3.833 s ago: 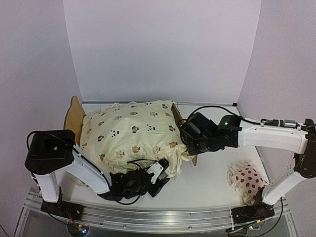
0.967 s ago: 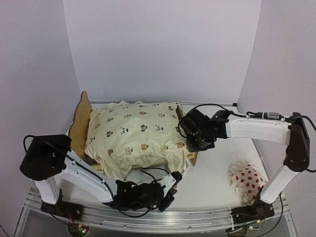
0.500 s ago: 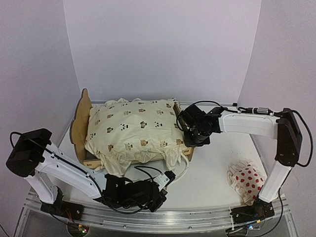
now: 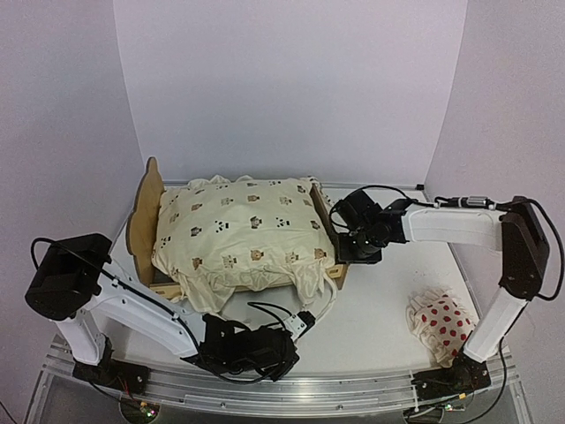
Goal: Set up the pet bed
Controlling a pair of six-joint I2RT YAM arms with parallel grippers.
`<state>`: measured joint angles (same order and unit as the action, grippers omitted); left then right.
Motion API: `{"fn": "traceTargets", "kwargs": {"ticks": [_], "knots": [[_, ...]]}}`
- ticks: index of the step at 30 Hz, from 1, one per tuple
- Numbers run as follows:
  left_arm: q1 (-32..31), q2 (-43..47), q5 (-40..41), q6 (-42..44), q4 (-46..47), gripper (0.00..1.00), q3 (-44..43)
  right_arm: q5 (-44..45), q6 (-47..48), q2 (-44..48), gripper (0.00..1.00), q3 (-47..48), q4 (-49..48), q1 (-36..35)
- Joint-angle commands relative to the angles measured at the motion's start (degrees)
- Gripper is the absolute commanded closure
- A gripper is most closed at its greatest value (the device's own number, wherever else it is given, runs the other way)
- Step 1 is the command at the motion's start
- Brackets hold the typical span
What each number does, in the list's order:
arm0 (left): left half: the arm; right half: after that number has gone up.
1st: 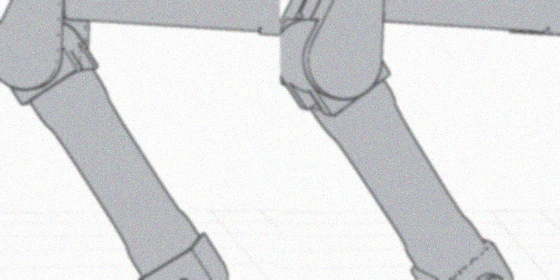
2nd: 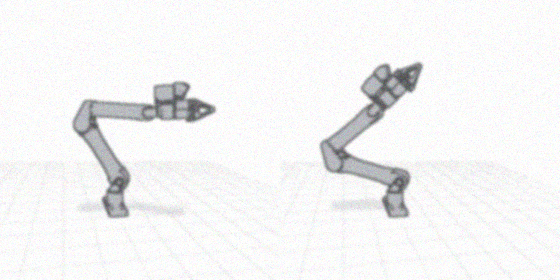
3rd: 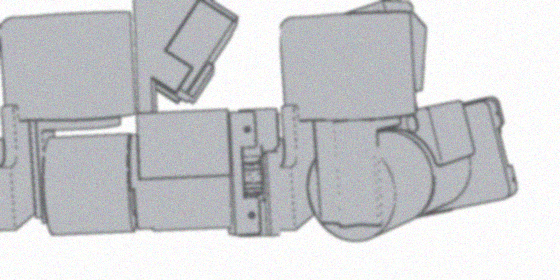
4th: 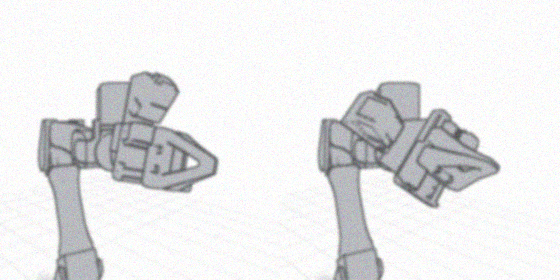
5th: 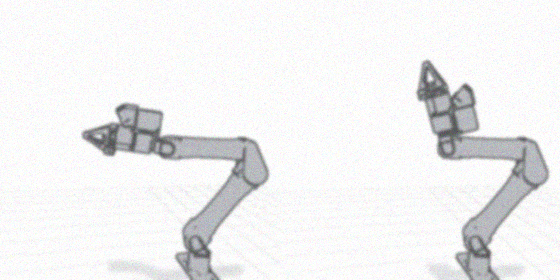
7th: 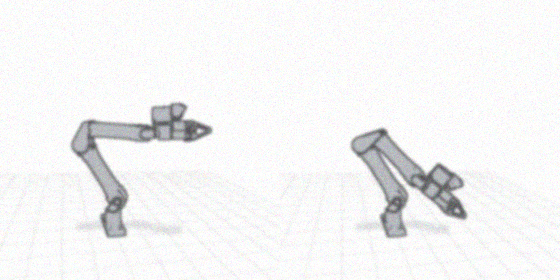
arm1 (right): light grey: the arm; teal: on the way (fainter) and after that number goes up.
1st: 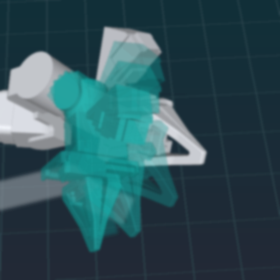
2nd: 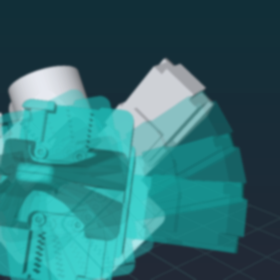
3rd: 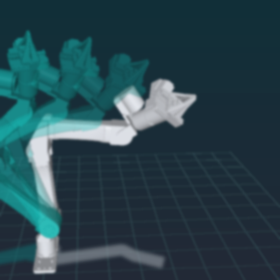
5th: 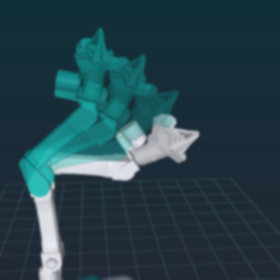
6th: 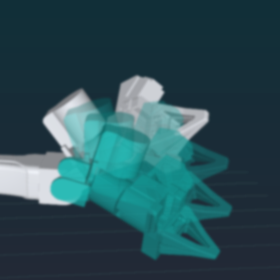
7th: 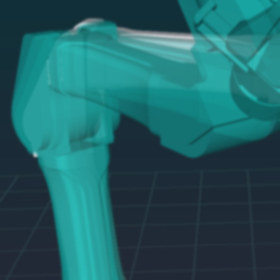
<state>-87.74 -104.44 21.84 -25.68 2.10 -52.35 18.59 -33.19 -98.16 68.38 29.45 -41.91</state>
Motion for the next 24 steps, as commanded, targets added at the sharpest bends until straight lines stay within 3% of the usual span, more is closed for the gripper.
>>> {"fn": "traceTargets", "kwargs": {"ticks": [1, 9, 14, 24], "knots": [[2.57, 0.22, -3.41, -2.19, -3.19, 1.0, -2.82, -1.6, 3.91, 10.39, 0.33, -6.49, 1.11, 0.36], [6.01, 3.04, -10.56, -3.58, -6.22, 1.0, -3.42, -16.59, 7.29, 22.04, 0.29, -19.86, -7.19, 0.34], [6.17, 2.43, -14.68, -3.66, -7.41, 1.0, -6.53, -23.14, 4.81, 22.32, 0.32, -26.85, -17.31, 0.29], [6.24, -4.33, -19.28, -6.02, -8.61, 0.98, -16.58, -22.09, 1.82, 22.17, 0.35, -29.55, -20.49, 0.25]]}}
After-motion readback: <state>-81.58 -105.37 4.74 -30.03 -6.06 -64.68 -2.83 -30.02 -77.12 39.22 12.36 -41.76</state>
